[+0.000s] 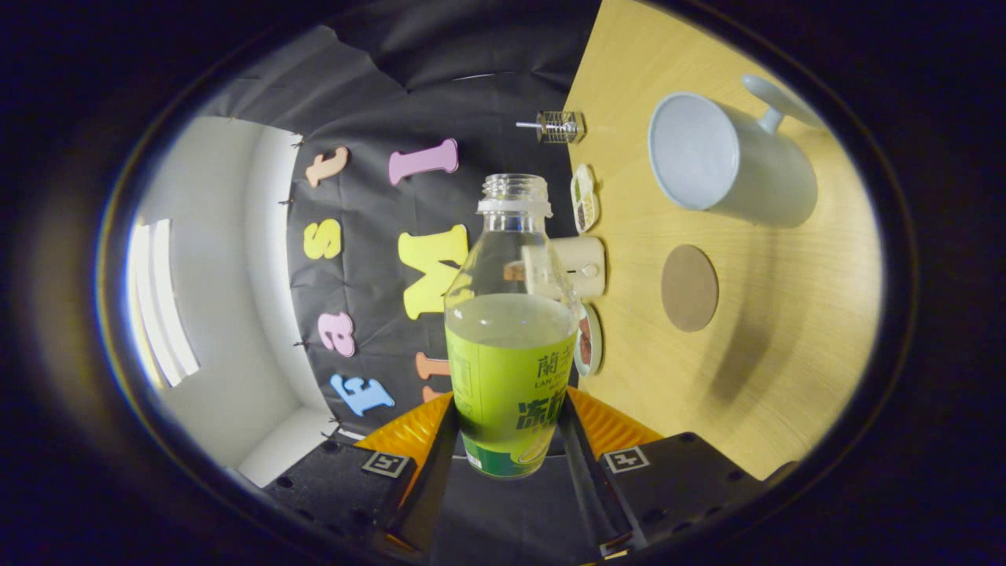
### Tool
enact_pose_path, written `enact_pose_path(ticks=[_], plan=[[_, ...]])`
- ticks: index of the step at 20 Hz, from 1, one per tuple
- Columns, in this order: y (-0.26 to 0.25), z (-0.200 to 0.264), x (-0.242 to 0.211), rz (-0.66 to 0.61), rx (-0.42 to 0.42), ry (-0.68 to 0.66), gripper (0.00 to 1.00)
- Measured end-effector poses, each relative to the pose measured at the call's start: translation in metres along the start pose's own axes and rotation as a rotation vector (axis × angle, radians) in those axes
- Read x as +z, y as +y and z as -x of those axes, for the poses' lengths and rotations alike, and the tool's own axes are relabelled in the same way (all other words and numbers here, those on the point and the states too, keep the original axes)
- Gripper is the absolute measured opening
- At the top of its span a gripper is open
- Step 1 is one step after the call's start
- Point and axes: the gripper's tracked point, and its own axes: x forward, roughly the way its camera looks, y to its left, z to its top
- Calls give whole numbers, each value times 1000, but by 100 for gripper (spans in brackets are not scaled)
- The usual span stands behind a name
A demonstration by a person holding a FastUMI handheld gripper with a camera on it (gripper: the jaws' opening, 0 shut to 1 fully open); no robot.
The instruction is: Take the bottle from table, then pour the juice into the cup, finally place the bottle on the coaster
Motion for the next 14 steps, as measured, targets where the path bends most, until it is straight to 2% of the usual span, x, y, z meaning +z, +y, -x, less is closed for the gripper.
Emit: enact_pose_path(ticks=[14], plan=[[9, -1, 10, -111, 35, -23, 75]])
